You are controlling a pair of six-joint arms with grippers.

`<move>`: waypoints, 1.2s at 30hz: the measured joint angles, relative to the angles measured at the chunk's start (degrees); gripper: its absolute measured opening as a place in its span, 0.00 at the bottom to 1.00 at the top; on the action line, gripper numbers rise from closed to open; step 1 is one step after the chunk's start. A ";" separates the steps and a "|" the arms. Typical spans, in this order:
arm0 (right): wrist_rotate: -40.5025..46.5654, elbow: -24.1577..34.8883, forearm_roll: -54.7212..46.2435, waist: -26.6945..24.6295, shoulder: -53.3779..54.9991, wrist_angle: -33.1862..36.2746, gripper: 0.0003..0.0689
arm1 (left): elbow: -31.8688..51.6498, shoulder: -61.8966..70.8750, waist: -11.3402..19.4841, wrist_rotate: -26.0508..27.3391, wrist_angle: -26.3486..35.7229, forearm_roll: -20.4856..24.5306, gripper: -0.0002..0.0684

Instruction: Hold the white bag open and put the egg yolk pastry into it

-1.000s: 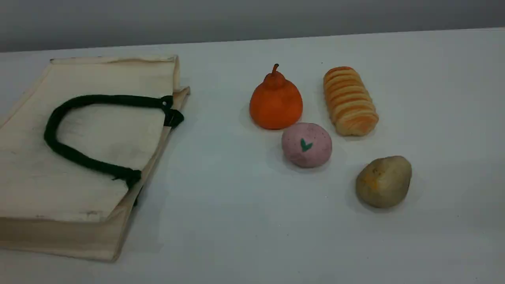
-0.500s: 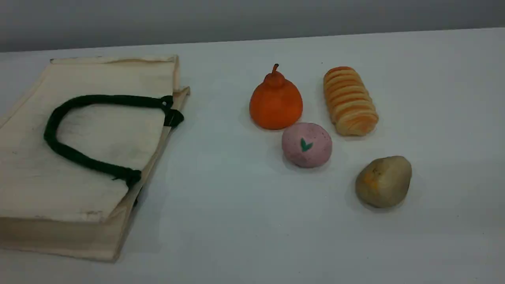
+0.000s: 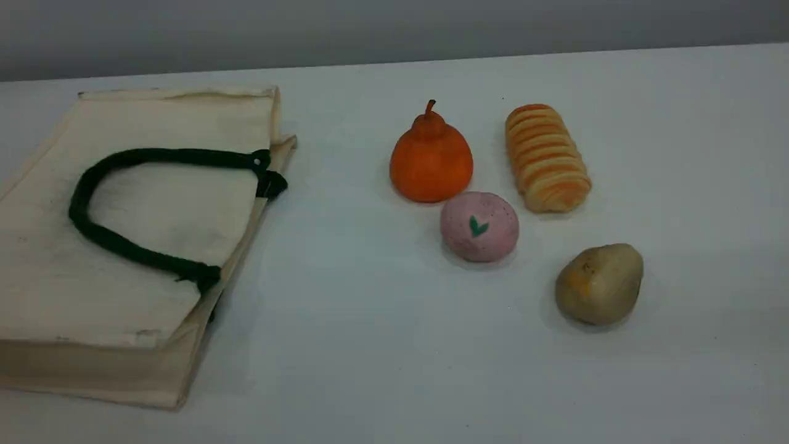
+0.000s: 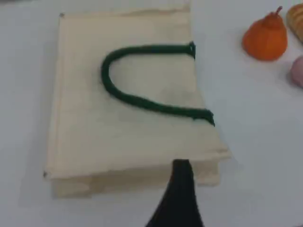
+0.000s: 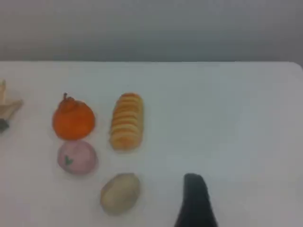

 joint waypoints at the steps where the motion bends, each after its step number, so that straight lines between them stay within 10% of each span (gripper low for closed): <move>1: 1.05 0.00 0.05 0.06 0.16 -0.06 0.67 | -0.49 0.44 -0.52 -1.10 -1.05 0.11 0.86; 22: 0.35 -26.73 -2.40 5.16 42.70 -2.51 0.67 | -24.09 51.17 -1.15 -5.45 -1.69 4.26 0.86; 36: -0.74 -28.44 -0.94 5.16 56.77 -15.23 0.67 | -31.30 81.46 -1.15 -6.93 -13.18 4.76 0.86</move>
